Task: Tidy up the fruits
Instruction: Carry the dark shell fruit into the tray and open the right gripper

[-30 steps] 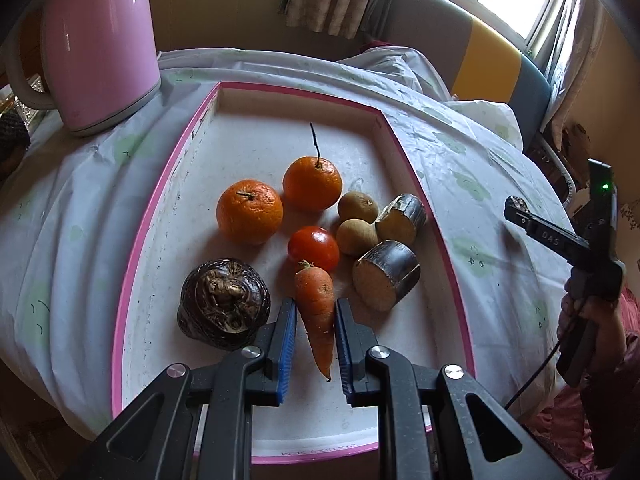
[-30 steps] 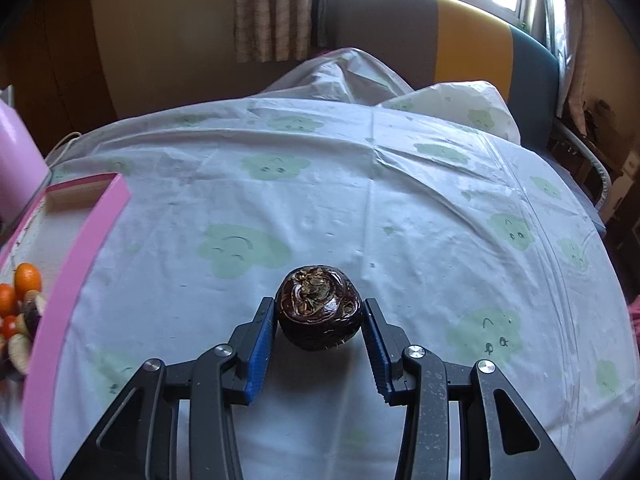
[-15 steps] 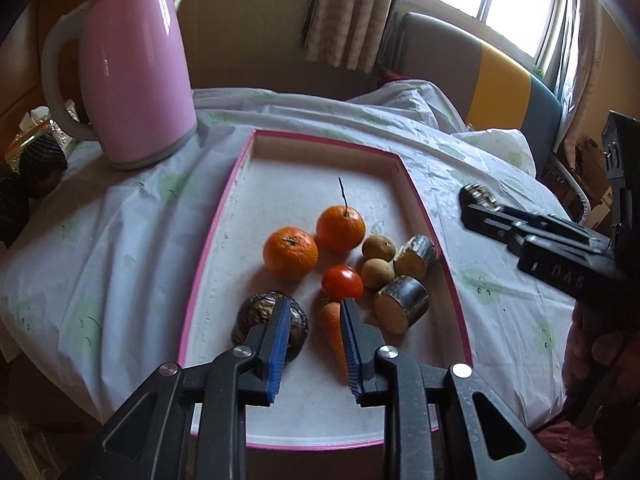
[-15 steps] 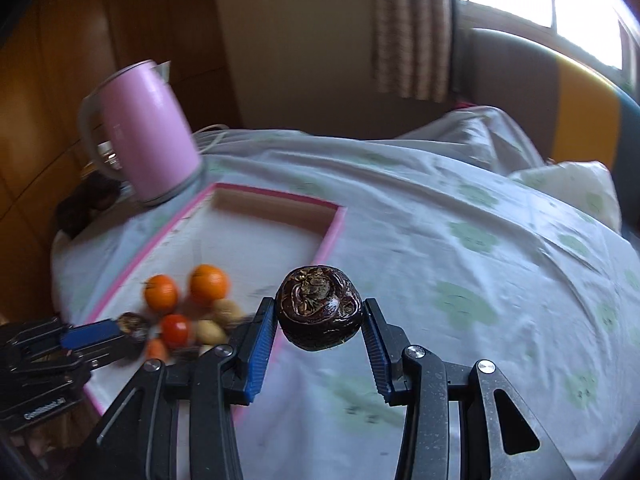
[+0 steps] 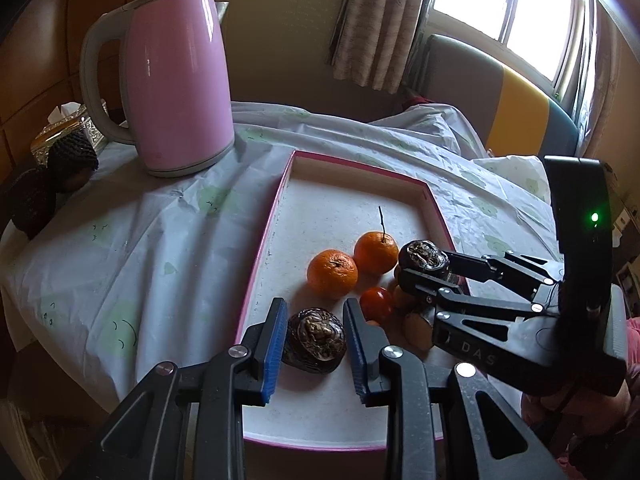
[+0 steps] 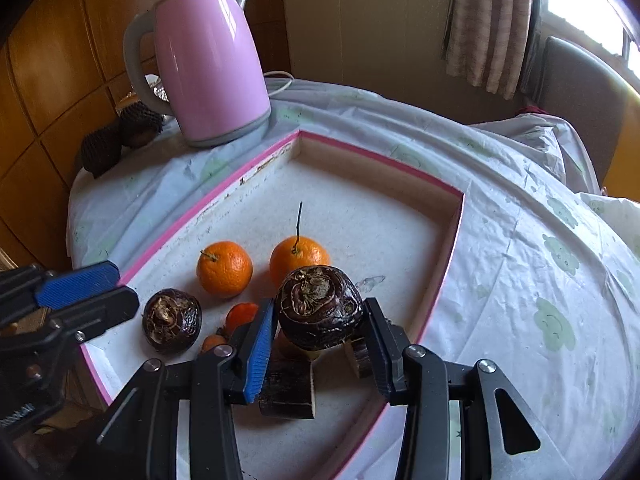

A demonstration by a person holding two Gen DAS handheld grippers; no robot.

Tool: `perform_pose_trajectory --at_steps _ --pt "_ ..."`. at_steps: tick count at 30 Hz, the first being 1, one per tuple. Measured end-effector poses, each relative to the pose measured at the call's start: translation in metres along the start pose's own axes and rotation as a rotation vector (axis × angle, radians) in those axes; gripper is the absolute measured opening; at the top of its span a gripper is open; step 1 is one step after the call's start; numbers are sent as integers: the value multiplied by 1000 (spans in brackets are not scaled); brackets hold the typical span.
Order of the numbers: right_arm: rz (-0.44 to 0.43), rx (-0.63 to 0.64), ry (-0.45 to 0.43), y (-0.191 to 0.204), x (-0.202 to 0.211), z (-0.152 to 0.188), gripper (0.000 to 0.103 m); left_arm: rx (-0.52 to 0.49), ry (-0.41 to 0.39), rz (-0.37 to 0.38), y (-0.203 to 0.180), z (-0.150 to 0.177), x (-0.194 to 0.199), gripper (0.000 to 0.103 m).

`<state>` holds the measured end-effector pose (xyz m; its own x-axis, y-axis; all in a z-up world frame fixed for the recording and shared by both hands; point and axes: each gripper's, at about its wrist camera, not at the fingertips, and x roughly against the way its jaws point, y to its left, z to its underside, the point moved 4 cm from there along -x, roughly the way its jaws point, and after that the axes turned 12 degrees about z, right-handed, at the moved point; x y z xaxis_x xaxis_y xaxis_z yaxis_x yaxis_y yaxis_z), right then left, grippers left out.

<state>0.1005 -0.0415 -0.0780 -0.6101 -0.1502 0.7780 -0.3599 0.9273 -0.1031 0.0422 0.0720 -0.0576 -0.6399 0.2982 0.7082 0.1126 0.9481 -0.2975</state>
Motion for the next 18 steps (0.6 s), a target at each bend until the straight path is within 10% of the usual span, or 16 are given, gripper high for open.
perform_pose_trajectory --at_steps 18 --pt "-4 -39 -21 3 11 4 55 8 -31 -35 1 -1 10 34"
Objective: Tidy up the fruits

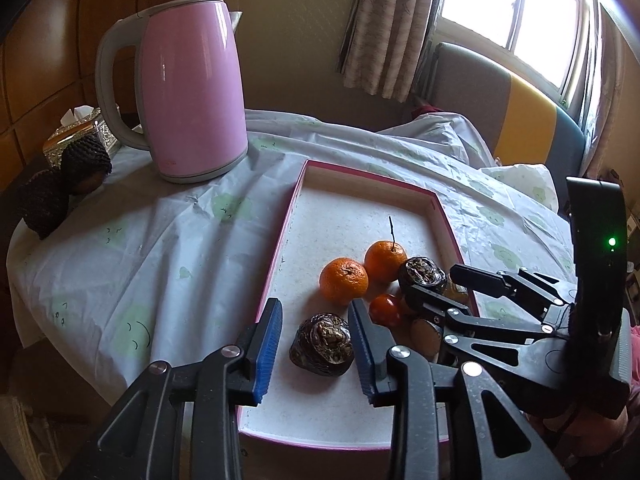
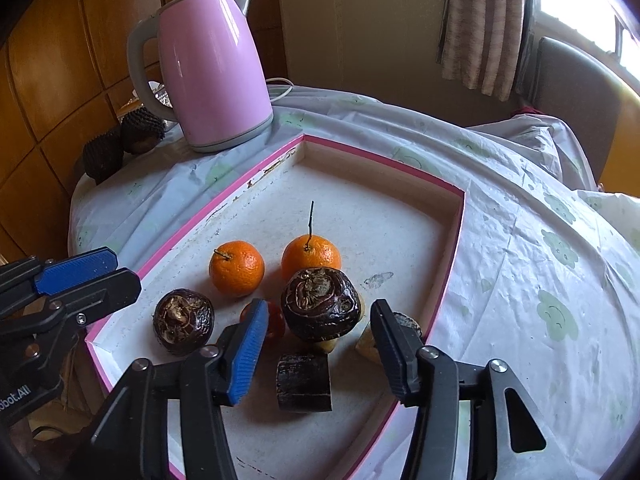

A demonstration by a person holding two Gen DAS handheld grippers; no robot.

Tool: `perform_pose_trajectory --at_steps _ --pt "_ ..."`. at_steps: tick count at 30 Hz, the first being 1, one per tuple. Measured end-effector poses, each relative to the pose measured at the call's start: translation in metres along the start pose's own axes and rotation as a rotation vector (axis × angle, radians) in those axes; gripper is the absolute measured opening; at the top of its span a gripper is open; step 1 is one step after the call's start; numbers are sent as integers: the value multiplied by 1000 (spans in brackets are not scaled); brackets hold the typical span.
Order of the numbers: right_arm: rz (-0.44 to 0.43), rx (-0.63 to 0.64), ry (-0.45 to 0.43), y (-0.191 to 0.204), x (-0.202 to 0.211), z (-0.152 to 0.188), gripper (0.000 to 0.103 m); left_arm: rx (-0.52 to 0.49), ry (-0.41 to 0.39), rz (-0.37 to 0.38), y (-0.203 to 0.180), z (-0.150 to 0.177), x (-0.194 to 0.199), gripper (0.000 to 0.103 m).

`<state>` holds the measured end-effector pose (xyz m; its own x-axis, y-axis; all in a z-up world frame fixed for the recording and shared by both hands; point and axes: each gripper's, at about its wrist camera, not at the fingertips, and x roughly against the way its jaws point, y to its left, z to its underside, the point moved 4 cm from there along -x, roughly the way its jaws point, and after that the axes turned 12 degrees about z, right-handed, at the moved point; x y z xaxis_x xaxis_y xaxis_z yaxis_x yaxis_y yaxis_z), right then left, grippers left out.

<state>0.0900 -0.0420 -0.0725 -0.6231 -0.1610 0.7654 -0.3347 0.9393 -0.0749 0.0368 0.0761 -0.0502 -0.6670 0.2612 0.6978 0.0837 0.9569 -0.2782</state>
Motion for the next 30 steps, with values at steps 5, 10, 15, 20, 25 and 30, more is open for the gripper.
perform_pose_trajectory --at_steps 5,10,15,20,25,30 --pt "15 -15 -34 0 13 1 57 -2 -22 -12 -1 -1 7 35" --pt "66 -68 -86 -7 32 6 59 -11 -53 -21 -2 -3 15 43" --pt "124 -118 -125 -14 48 15 66 -42 -77 -25 -11 -3 22 45" --pt "170 -145 -139 -20 54 21 73 -59 -90 -36 -18 -2 27 49" --pt "177 -152 -146 -22 59 25 74 -67 -109 -52 -22 -2 34 55" --pt "174 -146 -156 -20 63 27 77 -81 -130 -89 -24 -3 39 64"
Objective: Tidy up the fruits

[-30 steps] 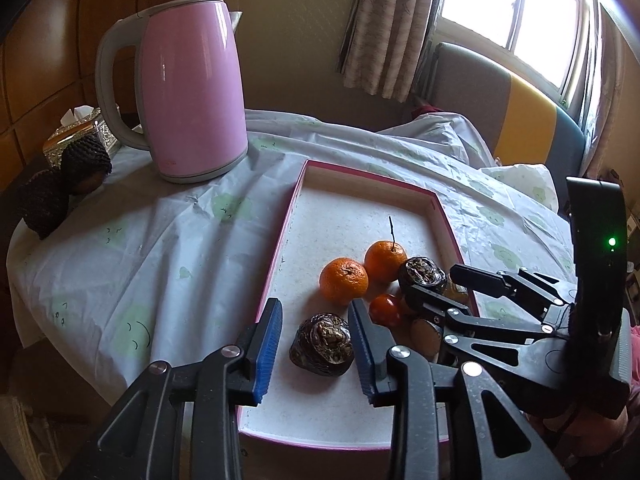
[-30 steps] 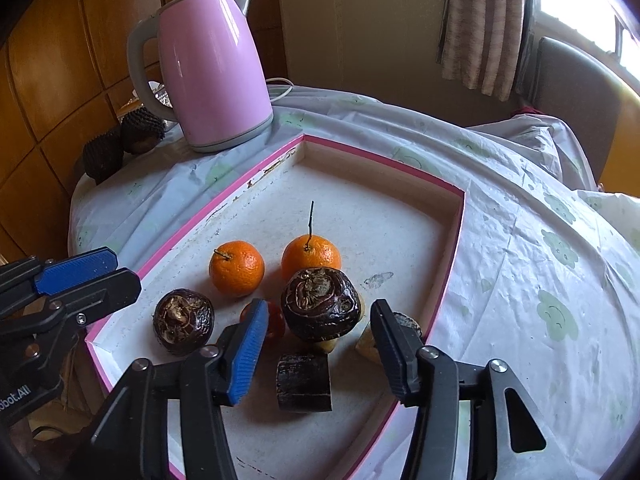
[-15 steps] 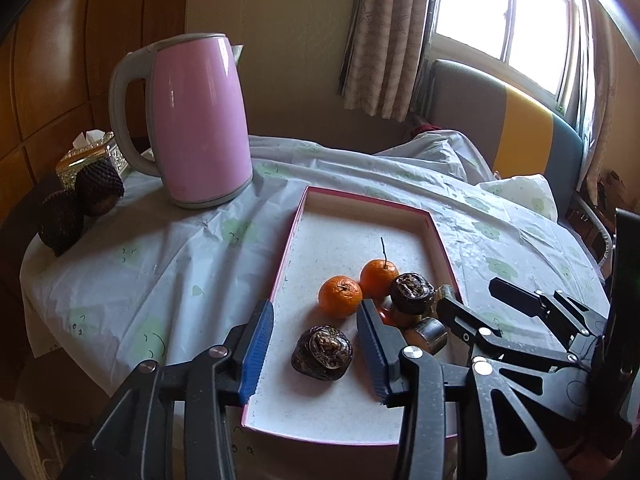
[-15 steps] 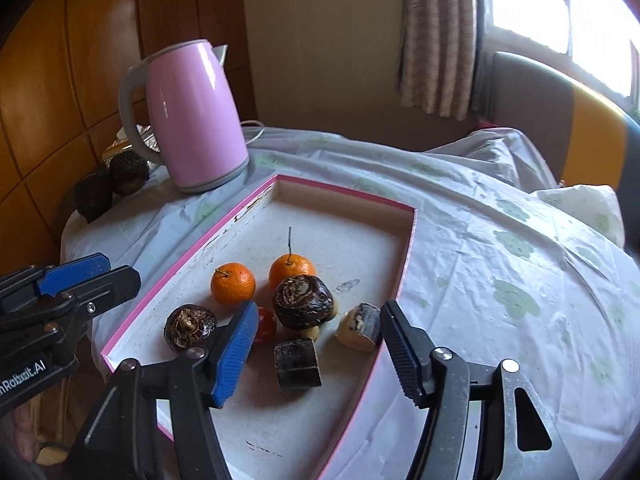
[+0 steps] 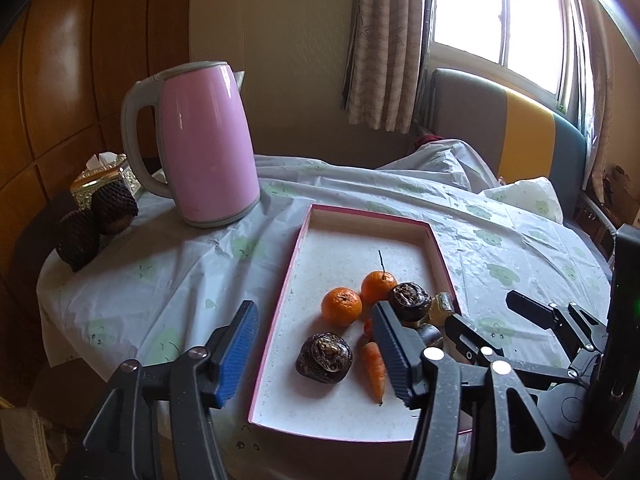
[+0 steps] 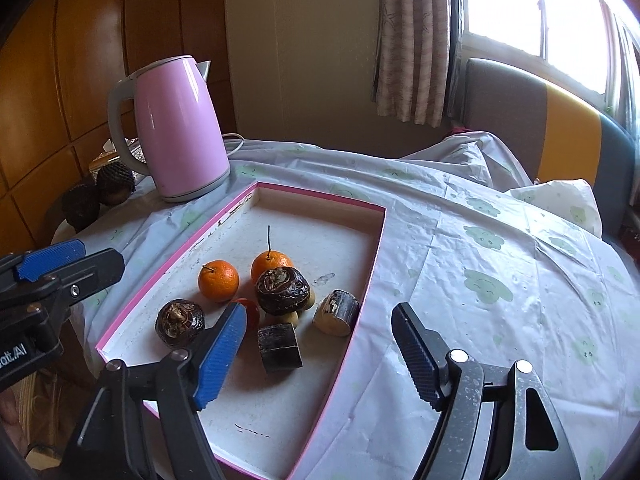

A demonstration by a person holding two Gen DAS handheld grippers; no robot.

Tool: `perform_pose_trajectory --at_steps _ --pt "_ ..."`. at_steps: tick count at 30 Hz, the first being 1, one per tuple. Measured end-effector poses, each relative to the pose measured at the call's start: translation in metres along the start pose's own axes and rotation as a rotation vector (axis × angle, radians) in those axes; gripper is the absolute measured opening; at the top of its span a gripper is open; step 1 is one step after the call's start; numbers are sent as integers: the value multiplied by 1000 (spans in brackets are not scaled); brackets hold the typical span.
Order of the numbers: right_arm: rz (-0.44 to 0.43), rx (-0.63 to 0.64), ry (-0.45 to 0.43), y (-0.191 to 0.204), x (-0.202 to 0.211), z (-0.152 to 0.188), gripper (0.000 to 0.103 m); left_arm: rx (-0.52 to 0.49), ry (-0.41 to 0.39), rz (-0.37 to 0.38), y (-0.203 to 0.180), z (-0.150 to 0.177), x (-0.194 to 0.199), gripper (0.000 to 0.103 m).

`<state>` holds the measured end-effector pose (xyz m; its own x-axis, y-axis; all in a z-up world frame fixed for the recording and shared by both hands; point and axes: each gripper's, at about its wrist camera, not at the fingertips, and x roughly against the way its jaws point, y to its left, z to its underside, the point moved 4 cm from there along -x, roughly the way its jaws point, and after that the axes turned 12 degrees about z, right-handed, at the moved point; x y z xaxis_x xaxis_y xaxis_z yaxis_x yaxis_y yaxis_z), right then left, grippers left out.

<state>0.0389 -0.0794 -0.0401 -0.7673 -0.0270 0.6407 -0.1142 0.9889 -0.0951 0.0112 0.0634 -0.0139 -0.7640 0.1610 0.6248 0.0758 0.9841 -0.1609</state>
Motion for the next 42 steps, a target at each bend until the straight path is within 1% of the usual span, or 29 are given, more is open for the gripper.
perform_pose_trajectory --at_steps 5,11,15,32,42 --pt "-2 7 -5 2 2 0 77 23 -18 -49 2 -2 2 66" --pt "-2 15 -23 5 7 -2 77 53 -57 -74 8 -3 9 65" --pt "-2 26 -32 8 9 -2 77 67 -57 -90 12 -2 10 65" --pt "-4 46 -44 15 13 -4 79 65 -61 -81 12 -2 14 65" --pt "-8 49 -40 16 11 -2 80 71 -41 -63 11 0 10 65"
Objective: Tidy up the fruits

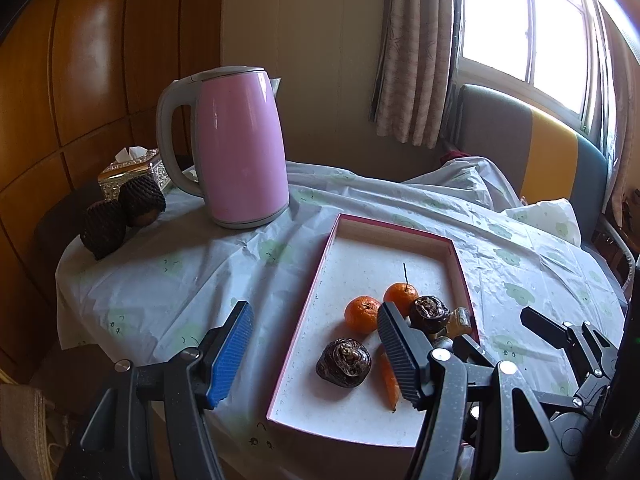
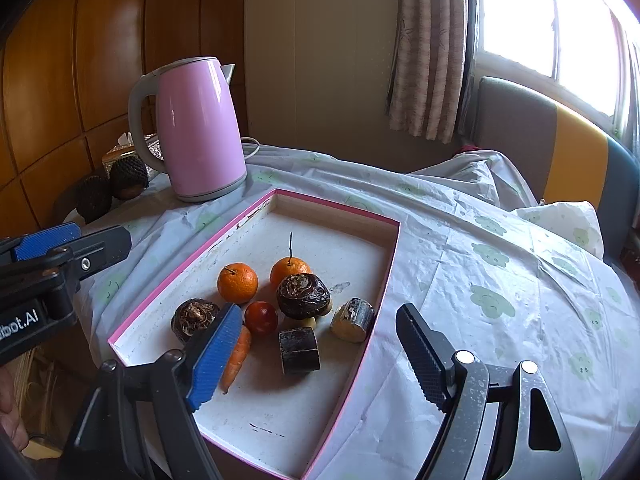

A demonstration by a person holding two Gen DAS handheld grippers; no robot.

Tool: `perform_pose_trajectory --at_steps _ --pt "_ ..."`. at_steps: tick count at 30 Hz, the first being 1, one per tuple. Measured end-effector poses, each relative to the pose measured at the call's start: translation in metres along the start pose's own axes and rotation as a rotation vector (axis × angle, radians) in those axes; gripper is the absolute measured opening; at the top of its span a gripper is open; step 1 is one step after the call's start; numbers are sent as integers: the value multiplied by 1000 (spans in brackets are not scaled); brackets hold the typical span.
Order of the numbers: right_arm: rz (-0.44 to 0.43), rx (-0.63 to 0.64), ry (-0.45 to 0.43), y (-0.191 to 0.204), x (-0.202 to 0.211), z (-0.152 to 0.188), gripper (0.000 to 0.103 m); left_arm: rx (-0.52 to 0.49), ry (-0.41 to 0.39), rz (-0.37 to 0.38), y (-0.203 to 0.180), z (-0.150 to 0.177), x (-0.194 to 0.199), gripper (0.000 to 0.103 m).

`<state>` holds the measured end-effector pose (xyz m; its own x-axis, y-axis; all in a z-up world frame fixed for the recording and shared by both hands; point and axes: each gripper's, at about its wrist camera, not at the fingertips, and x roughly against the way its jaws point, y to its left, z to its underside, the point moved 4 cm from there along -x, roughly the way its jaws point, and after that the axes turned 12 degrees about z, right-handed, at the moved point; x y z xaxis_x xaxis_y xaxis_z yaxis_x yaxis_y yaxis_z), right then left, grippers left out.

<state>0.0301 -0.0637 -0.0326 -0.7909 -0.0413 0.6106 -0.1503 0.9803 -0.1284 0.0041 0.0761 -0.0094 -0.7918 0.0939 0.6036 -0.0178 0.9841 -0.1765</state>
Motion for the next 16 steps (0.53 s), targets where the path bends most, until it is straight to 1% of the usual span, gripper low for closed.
perform_pose_trajectory --at_steps 3,7,10,13,16 --pt "0 1 1 0 -1 1 80 2 4 4 0 0 -1 65" --pt "0 1 1 0 -2 1 81 -12 4 6 -2 1 -2 60" --pt "1 4 3 0 -3 3 81 -20 -8 15 -3 0 -2 48" --pt "3 0 6 -3 -5 5 81 -31 -23 22 -4 -1 0 47" --pt "11 -8 3 -8 -5 4 81 -29 -15 25 -4 -2 -1 47"
